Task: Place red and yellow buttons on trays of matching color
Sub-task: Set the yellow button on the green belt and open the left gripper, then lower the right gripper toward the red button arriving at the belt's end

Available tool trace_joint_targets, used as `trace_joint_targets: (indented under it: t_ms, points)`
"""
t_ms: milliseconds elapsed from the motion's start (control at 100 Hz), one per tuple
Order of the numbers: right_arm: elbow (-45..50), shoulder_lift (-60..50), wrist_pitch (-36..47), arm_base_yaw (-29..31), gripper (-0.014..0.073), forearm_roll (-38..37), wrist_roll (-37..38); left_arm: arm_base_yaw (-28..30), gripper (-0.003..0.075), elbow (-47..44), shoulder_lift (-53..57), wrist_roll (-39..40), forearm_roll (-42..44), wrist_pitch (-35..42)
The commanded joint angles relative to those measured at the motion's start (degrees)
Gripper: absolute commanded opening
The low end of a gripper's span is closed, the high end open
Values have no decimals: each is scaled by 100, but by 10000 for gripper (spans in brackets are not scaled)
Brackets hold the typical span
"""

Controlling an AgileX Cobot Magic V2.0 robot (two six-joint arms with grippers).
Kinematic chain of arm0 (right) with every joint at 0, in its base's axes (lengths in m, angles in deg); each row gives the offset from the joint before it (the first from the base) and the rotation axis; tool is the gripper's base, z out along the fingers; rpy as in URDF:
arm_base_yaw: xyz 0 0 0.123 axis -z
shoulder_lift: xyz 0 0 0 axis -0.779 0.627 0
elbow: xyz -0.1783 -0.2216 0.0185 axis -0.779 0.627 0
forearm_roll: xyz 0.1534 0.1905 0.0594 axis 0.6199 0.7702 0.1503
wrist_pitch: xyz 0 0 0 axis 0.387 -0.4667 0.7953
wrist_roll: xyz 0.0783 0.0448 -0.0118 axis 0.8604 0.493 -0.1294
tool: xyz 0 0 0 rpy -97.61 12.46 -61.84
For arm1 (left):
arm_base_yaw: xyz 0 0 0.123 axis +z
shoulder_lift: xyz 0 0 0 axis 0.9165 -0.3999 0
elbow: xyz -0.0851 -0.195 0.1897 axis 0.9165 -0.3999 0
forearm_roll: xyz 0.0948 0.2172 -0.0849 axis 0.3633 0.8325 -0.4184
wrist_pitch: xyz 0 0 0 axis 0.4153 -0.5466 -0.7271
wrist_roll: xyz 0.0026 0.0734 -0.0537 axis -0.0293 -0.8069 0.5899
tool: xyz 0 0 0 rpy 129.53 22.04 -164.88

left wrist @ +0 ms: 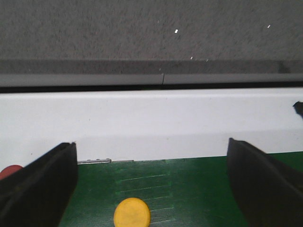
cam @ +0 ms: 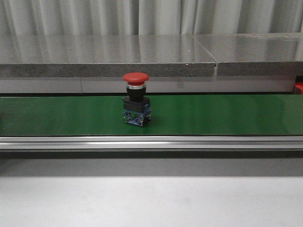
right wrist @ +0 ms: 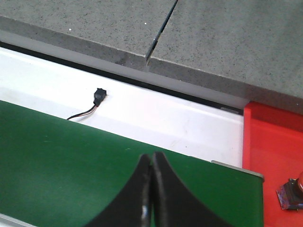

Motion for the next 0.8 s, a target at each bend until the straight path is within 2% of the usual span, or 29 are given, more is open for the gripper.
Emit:
trace_joint_targets:
  t_ms: [0, 380, 480, 620, 740, 790]
  points:
    - [-148, -91, 356, -5, -67, 71, -65, -98, 629, -171, 632, -6, -88, 576]
    - [-148, -91, 356, -5, -67, 71, -65, -107, 628, -2174, 3032, -6, -77, 823]
    - [-148, -91, 356, -5, -67, 71, -65, -107, 598, -2603, 3545, -6, -77, 792]
    - [-148, -91, 356, -5, -67, 71, -65, -107, 477, -3014, 4101, -6, -89, 771]
    - [-148, -91, 356, -5, -67, 71, -65, -107, 291, -3172, 4367, 4, -89, 771]
    - [-148, -91, 356, -5, -67, 71, -65, -107, 189, -3185, 4406, 4, -89, 748]
